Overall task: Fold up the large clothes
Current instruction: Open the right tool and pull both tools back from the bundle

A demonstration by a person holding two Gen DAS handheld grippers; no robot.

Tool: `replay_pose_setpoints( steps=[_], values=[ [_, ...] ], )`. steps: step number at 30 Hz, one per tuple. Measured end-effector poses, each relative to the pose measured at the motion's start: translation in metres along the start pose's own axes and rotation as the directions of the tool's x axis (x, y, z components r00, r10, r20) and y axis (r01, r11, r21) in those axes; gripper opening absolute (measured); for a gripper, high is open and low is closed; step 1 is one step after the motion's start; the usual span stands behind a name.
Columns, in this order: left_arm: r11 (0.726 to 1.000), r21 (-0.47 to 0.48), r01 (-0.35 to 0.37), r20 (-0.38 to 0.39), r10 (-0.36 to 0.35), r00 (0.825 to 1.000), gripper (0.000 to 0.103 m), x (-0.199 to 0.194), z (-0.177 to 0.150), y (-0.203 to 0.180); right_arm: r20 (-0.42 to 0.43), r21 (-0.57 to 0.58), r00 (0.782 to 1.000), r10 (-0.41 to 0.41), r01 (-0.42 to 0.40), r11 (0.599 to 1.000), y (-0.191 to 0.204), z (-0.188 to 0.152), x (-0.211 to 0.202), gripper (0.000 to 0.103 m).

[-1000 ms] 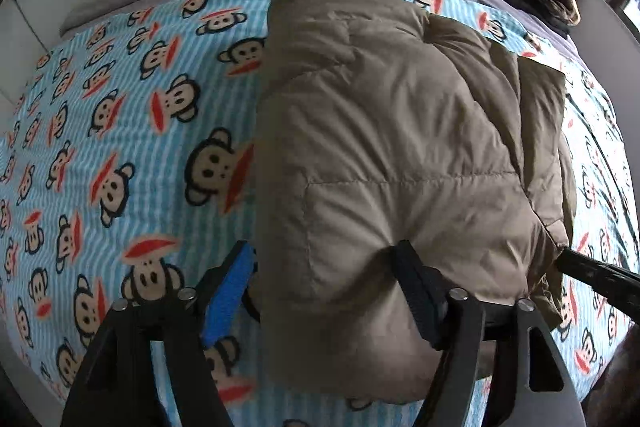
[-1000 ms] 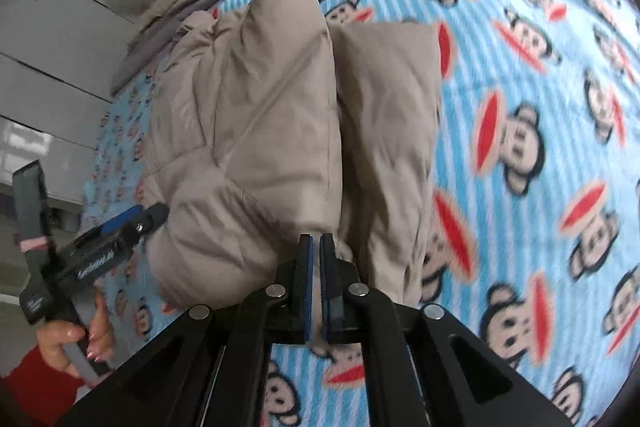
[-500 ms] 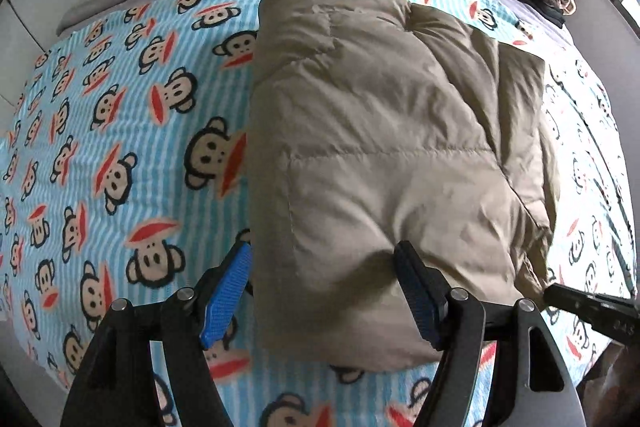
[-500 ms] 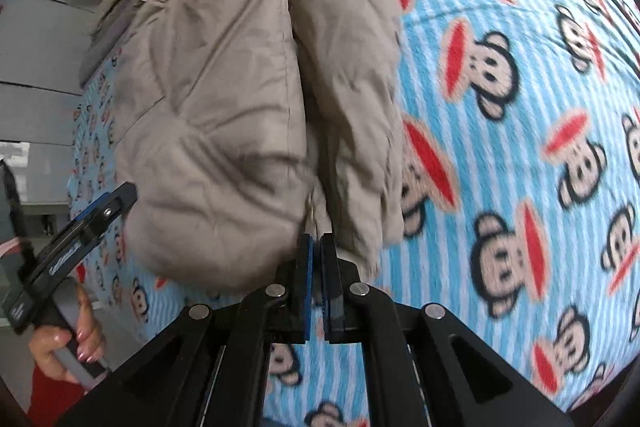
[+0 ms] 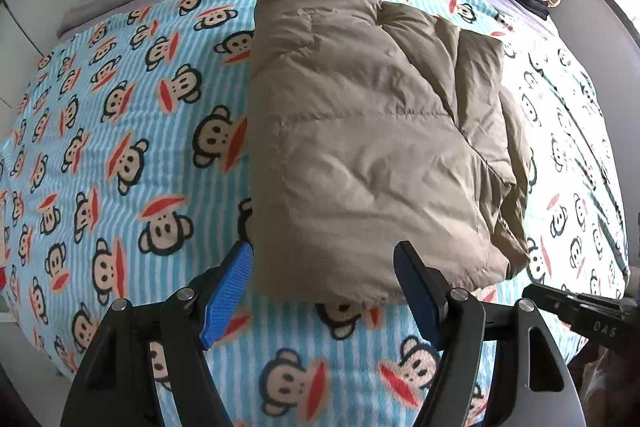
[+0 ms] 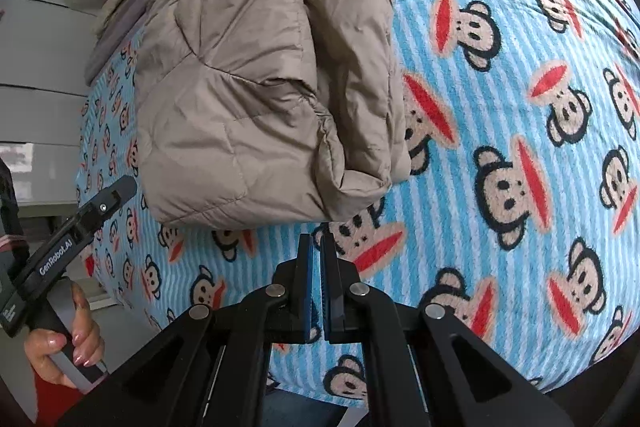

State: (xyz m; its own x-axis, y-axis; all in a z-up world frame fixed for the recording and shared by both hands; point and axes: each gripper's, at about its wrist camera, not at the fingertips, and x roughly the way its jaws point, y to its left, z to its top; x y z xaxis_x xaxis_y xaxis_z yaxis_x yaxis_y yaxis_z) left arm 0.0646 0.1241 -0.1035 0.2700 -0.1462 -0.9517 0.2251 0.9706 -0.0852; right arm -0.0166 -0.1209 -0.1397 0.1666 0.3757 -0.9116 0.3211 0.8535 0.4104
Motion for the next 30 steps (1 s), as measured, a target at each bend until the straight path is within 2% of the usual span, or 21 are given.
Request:
replay_pose_setpoints(
  steps=[16, 17, 18, 23, 27, 28, 29, 30],
  values=[
    [1.0, 0.018, 0.003, 0.009, -0.003, 1.0, 0.074, -0.022, -0.017, 0.026, 0.087, -0.023, 0.995, -0.044, 0.047, 0.999, 0.04, -0.008, -0.015, 0.004],
    [1.0, 0.018, 0.006, 0.016, -0.006, 1.0, 0.084, -0.024, -0.017, 0.027, 0.097, -0.025, 0.994, -0.051, 0.054, 0.998, 0.043, -0.009, -0.016, 0.004],
    [1.0, 0.016, 0.009, 0.024, -0.009, 1.0, 0.103, -0.026, -0.017, 0.028, 0.104, -0.028, 0.993, -0.058, 0.061, 0.998, 0.047, -0.009, -0.018, 0.004],
    [1.0, 0.003, -0.019, 0.079, 0.018, 0.997, 0.103, -0.043, -0.014, 0.034, 0.16, -0.052, 0.981, -0.111, 0.121, 0.991, 0.064, -0.01, -0.03, 0.004],
    [0.997, -0.001, -0.074, 0.151, 0.073, 0.986, 0.103, -0.064, -0.011, 0.034, 0.208, -0.07, 0.969, -0.134, 0.152, 0.986, 0.077, -0.01, -0.044, 0.006],
    [0.996, -0.002, -0.091, 0.163, 0.09, 0.982, 0.103, -0.068, -0.01, 0.035, 0.219, -0.076, 0.965, -0.142, 0.162, 0.984, 0.079, -0.01, -0.047, 0.017],
    [0.995, -0.007, -0.103, 0.179, 0.103, 0.979, 0.103, -0.074, -0.009, 0.035, 0.235, -0.08, 0.96, -0.151, 0.174, 0.981, 0.083, -0.011, -0.051, 0.046],
    [0.995, -0.012, -0.1, 0.192, 0.101, 0.976, 0.103, -0.078, -0.01, 0.036, 0.253, -0.084, 0.954, -0.159, 0.185, 0.979, 0.086, -0.011, -0.055, 0.066]
  ],
)
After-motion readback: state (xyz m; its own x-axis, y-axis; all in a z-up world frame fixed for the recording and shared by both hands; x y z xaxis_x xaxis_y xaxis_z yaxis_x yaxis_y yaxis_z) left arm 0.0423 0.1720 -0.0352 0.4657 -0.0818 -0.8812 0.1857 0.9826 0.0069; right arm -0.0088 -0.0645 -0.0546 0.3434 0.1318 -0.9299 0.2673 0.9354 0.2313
